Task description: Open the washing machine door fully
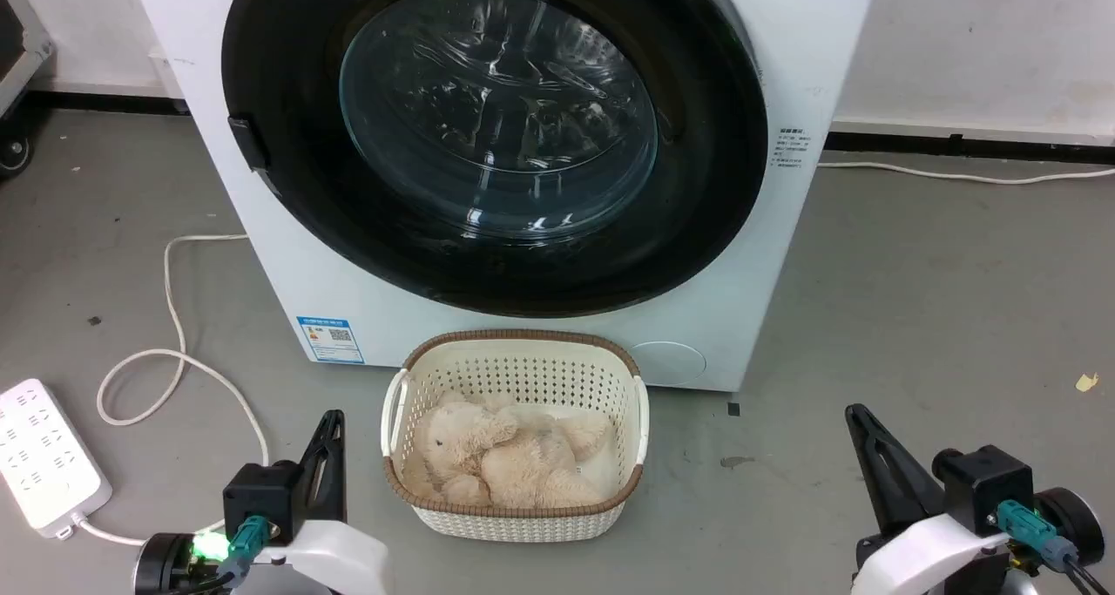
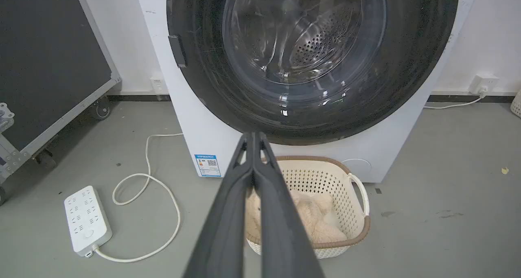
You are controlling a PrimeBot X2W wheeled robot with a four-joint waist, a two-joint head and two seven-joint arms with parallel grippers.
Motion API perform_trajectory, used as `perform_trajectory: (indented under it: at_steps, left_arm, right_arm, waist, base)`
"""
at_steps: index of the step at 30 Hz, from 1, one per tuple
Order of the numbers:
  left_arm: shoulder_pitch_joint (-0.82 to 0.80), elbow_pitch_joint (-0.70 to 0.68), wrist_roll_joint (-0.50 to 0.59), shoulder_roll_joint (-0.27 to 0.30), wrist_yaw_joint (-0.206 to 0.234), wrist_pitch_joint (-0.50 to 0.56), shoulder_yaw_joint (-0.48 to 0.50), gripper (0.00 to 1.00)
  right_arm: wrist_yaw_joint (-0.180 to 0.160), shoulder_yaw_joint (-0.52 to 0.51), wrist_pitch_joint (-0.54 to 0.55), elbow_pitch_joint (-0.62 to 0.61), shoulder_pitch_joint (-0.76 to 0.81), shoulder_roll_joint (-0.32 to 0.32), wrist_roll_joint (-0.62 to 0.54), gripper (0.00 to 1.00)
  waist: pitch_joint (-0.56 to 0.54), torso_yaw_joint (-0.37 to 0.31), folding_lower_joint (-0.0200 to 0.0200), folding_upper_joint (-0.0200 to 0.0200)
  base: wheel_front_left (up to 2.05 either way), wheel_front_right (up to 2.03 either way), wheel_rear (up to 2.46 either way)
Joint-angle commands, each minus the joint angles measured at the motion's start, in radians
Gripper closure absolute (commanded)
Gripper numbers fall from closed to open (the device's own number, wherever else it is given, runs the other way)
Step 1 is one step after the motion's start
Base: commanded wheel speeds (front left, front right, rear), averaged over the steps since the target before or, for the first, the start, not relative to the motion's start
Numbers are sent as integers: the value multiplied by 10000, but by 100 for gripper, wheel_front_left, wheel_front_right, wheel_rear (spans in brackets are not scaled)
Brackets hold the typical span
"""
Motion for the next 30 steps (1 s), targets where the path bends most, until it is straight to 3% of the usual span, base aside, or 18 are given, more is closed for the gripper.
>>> perform_trajectory:
  at_steps: [1,27,28,30]
  left_arm:
    - [-150,-35,89,10,22,3,-7,100]
    - [-150,-35,89,10,22,3,-7,100]
    - [4,2,-12,-2,0,-2,-3,0]
    - [6,7,-19,-2,1,-10,-3,0]
  right_arm:
    - [-15,-9,3,22,-119,47,-76,100]
    - [-15,-9,3,22,-119,47,-76,100]
    - [2,-1,-2,-2,3,-2,6,0]
    - [2,3,-10,-3,6,-2,16,0]
  waist:
    - [0,0,0,0]
    - [0,0,0,0]
    - [0,0,0,0]
    - [0,-1,0,0]
  base:
    - [0,0,0]
    - [0,0,0]
    - [0,0,0]
    - [0,0,0]
